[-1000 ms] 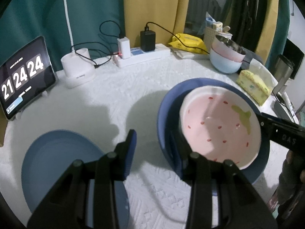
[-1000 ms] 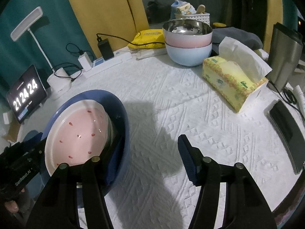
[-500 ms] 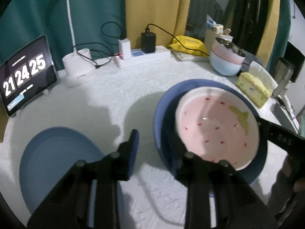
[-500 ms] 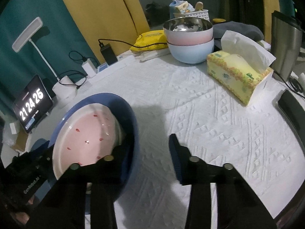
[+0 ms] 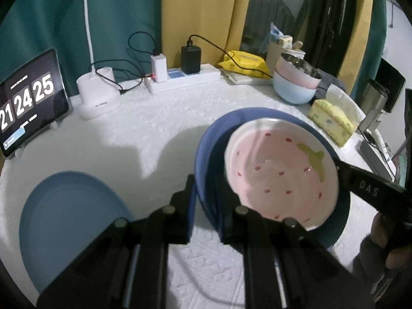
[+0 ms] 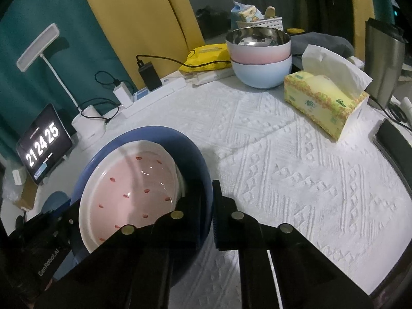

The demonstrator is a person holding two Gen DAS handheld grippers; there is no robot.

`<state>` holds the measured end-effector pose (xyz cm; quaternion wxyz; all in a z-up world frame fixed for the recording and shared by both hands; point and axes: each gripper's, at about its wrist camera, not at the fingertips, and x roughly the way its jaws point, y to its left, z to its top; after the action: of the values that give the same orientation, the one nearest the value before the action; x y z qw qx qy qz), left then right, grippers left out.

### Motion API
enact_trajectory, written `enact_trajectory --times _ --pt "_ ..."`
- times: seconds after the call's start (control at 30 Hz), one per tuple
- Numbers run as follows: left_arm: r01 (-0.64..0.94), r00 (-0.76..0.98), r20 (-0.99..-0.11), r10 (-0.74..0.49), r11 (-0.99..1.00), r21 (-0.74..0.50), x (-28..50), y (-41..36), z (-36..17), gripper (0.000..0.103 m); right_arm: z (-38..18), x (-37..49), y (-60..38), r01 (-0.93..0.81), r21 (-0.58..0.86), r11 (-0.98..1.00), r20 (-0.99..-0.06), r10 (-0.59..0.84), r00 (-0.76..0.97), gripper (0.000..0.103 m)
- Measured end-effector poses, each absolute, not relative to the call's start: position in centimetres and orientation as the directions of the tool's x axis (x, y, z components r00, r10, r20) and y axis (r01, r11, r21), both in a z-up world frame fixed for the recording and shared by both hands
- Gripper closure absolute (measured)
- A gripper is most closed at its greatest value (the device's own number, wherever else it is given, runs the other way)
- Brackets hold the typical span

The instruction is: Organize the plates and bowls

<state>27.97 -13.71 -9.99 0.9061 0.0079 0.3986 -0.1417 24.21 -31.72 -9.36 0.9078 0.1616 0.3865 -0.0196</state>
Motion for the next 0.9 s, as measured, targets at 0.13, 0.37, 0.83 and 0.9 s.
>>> enact_trajectory --times 0.13,0.37,0.83,0.9 --pt "0.266 0.643 -0.724 -0.25 0.959 -0.094 27.9 -13.8 -9.9 0.091 -9.2 24.2 -31.7 0.164 0.271 0.948 -0.715 0.084 0.694 0.093" --pt "0.269 0.633 -0.73 -0.258 0.957 -0.104 27.8 -13.5 -9.9 0.091 -8.9 24.0 -31.5 0.169 0.259 0.951 -0.719 0.073 0.691 0.093" --pt "0.275 0.64 -0.721 -0.266 0.955 -0.109 26.9 -13.4 -9.2 0.091 -7.9 22.7 -31.1 0.183 0.242 0.953 -0.71 0.045 0.703 0.093" --pt "0.273 0.642 -0.718 -0.268 0.955 -0.113 26.8 -13.3 -9.0 0.091 -7.7 22.6 -31.0 0.183 0.238 0.954 -0.707 0.041 0.706 0.093"
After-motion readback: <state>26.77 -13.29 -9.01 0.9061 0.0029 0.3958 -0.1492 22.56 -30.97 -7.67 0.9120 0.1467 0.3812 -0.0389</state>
